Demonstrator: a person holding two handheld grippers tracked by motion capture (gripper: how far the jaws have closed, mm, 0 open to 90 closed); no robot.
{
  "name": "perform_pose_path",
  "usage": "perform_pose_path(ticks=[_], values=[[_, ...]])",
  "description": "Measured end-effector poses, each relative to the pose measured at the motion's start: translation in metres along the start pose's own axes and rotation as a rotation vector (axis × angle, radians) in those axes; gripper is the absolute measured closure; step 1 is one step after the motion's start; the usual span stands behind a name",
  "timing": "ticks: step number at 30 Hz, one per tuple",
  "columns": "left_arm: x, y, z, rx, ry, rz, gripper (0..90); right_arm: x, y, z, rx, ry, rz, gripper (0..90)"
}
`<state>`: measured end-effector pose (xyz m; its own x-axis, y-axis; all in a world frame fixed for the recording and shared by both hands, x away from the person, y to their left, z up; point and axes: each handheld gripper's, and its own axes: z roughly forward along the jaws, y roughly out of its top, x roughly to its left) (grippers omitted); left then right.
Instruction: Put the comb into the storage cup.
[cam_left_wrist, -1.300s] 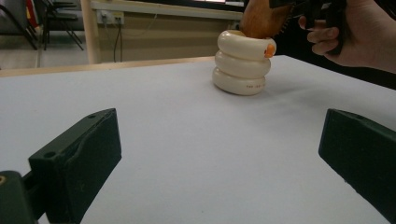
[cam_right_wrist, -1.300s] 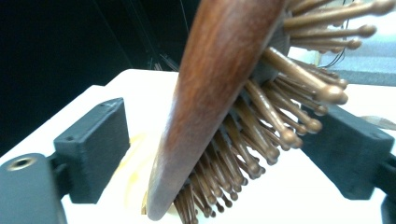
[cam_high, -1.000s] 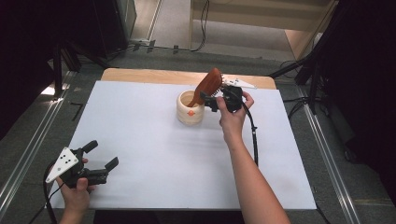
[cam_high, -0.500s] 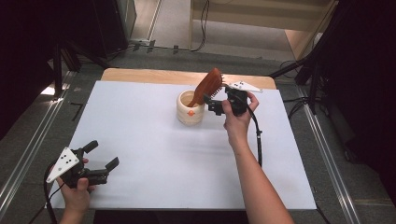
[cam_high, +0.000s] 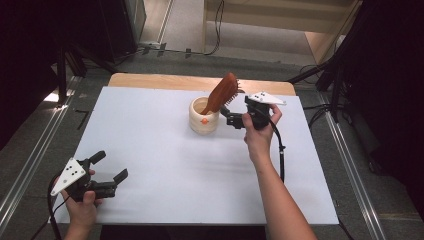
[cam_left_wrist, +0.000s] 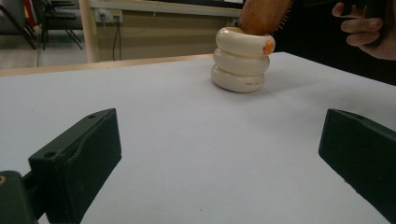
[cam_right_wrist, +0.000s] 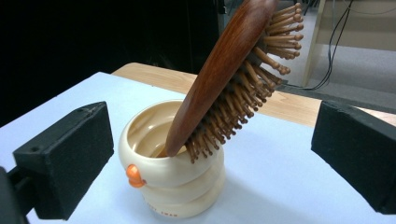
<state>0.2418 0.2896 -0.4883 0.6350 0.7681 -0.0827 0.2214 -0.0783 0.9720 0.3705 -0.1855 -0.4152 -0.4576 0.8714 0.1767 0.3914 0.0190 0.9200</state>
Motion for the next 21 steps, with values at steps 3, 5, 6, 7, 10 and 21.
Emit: perform_pose_path(ticks=[3,5,6,7,10,21], values=[[0.0,0.0,0.0,0.0,0.001,0.001,0.0,0.0,-0.003,-0.004,-0.002,-0.005,-0.008,0.0],[0.0,0.0,0.0,0.001,0.001,0.002,0.0,0.0,-0.005,-0.008,-0.004,-0.004,-0.008,0.0],[0.0,0.0,0.0,0.001,0.002,0.002,0.0,0.0,-0.007,-0.01,-0.007,-0.004,-0.01,0.0],[-0.001,0.0,0.001,0.002,0.002,0.002,0.0,0.0,-0.008,-0.012,-0.006,-0.005,-0.008,0.0],[-0.001,0.0,0.001,0.002,0.002,0.006,0.0,-0.001,-0.011,-0.018,-0.01,-0.007,-0.014,0.0],[-0.001,0.0,0.0,0.003,0.006,0.005,0.0,-0.007,-0.026,-0.038,-0.021,-0.011,-0.012,0.0]])
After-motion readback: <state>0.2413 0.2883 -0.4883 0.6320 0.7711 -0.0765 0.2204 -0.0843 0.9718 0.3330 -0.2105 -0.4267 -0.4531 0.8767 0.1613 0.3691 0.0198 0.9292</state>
